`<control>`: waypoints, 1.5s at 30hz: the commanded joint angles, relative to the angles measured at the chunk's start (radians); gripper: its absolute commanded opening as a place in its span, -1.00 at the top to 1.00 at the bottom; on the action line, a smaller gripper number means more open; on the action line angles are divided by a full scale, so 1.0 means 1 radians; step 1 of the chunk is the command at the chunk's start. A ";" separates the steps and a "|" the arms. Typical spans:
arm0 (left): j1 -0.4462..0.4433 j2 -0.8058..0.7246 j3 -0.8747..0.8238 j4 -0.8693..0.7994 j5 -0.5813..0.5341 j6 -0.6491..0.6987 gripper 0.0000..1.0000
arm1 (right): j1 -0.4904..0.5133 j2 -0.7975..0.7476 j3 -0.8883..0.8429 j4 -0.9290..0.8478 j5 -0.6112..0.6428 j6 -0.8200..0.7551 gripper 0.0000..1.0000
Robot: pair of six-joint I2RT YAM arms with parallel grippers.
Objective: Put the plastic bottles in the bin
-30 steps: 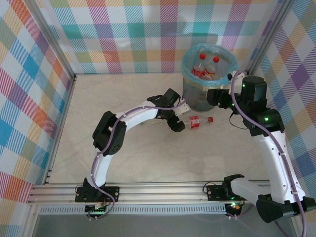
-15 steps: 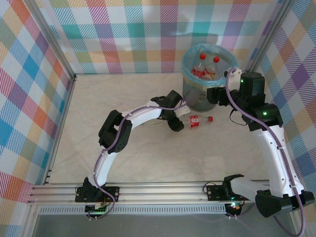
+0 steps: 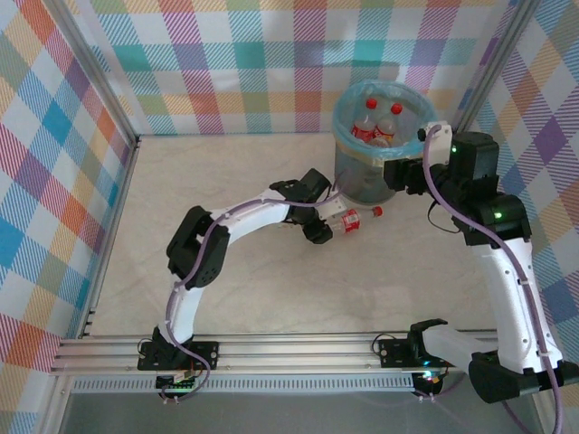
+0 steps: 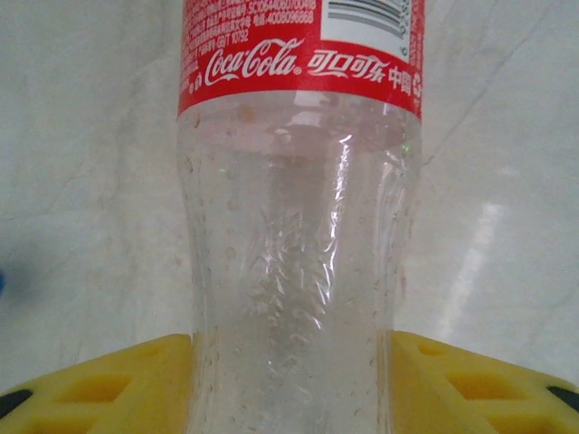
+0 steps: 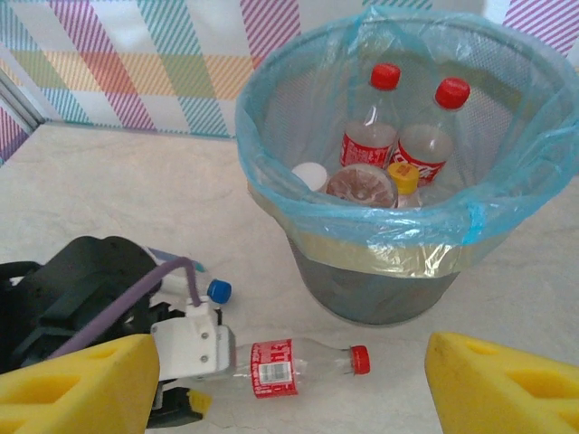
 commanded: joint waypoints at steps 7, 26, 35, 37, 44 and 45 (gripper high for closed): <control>-0.004 -0.416 -0.265 0.146 0.050 -0.074 -0.10 | -0.003 -0.035 0.078 -0.022 -0.102 0.109 -0.50; -0.012 -0.918 -0.507 0.380 0.098 -0.313 -0.09 | 0.001 0.090 0.120 -0.032 -0.452 0.493 -0.43; -0.022 -0.928 -0.509 0.370 0.120 -0.320 -0.09 | 0.010 0.094 0.088 0.054 -0.515 0.550 -0.44; -0.026 -0.924 -0.507 0.368 0.132 -0.319 -0.09 | 0.012 0.101 0.089 0.057 -0.515 0.552 -0.44; -0.034 -0.911 -0.491 0.345 0.151 -0.307 -0.09 | 0.025 0.118 0.087 0.074 -0.523 0.555 -0.41; -0.036 -0.910 -0.489 0.343 0.154 -0.307 -0.09 | 0.026 0.120 0.088 0.076 -0.525 0.552 -0.40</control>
